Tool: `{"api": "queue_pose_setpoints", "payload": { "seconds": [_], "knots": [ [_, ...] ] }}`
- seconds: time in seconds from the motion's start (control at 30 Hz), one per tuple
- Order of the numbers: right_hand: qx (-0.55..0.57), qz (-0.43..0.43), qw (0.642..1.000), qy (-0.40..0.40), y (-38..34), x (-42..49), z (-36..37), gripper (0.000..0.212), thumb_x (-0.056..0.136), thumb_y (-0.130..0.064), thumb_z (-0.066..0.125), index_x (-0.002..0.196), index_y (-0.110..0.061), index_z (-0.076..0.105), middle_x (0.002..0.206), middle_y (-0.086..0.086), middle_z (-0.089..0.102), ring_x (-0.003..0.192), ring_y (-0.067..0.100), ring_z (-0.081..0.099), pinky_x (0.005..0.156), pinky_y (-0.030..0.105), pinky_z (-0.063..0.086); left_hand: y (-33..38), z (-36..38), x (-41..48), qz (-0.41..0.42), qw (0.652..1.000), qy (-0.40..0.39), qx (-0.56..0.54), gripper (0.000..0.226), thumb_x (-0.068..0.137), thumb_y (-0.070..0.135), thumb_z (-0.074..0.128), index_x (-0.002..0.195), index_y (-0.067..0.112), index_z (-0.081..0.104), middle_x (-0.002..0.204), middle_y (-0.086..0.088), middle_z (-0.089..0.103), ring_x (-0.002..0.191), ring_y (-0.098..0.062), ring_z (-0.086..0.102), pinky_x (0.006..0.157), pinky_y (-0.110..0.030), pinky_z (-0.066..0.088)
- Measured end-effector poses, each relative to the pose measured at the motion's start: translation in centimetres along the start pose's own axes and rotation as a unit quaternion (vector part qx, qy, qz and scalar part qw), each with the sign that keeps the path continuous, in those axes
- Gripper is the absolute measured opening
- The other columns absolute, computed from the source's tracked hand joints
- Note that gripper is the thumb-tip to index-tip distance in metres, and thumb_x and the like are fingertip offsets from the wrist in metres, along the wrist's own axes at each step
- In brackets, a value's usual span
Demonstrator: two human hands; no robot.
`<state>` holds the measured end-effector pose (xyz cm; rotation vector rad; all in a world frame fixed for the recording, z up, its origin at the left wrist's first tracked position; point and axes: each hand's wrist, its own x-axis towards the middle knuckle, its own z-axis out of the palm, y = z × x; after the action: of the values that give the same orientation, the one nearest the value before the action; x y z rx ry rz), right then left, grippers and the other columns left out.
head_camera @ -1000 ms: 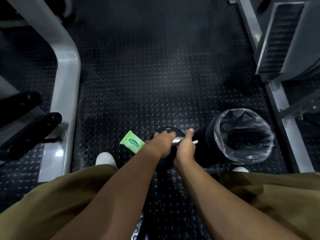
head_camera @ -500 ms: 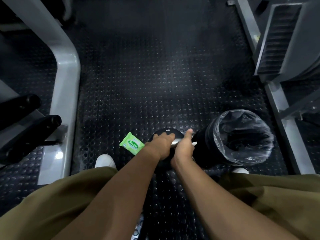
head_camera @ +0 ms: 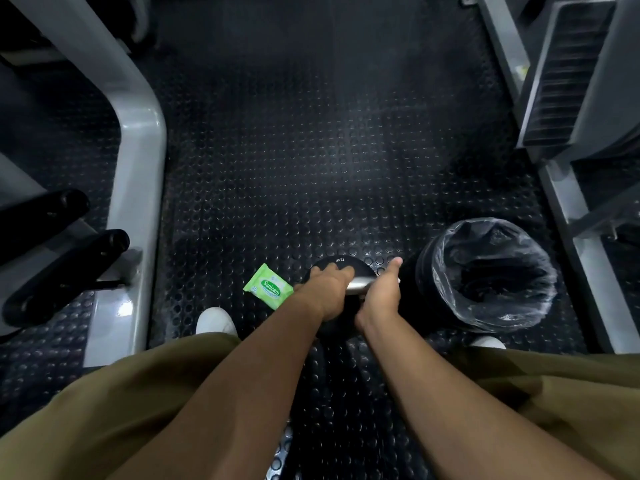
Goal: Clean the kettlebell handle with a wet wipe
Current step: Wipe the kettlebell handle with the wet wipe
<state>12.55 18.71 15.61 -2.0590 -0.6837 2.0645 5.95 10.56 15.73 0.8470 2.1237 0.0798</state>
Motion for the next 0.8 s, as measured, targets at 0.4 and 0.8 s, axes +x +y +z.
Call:
{"api": "queue_pose_setpoints", "payload": {
  "seconds": [0.4, 0.8],
  "knots": [
    [-0.027, 0.013, 0.998, -0.057, 0.0, 1.4, -1.0, 0.090, 0.080, -0.088, 0.042, 0.120, -0.011, 0.064, 0.106, 0.017, 0.075, 0.087, 0.038, 0.075, 0.081, 0.055, 0.061, -0.1, 0.4, 0.4, -0.002, 1.000, 0.009, 0.010, 0.037, 0.093, 0.006, 0.063, 0.108, 0.030, 0.040, 0.124, -0.005, 0.046, 0.127, -0.038, 0.042, 0.105, -0.061, 0.044],
    [-0.042, 0.019, 0.998, -0.048, -1.3, 1.0, -1.7, 0.082, 0.091, -0.081, 0.035, 0.112, -0.007, 0.064, 0.096, 0.014, 0.073, 0.081, 0.031, 0.070, 0.083, 0.047, 0.060, -0.1, 0.4, 0.3, -0.006, 1.000, 0.012, 0.014, 0.044, 0.093, 0.002, 0.061, 0.100, 0.033, 0.031, 0.125, -0.005, 0.045, 0.130, -0.038, 0.040, 0.106, -0.062, 0.044]
  ]
}}
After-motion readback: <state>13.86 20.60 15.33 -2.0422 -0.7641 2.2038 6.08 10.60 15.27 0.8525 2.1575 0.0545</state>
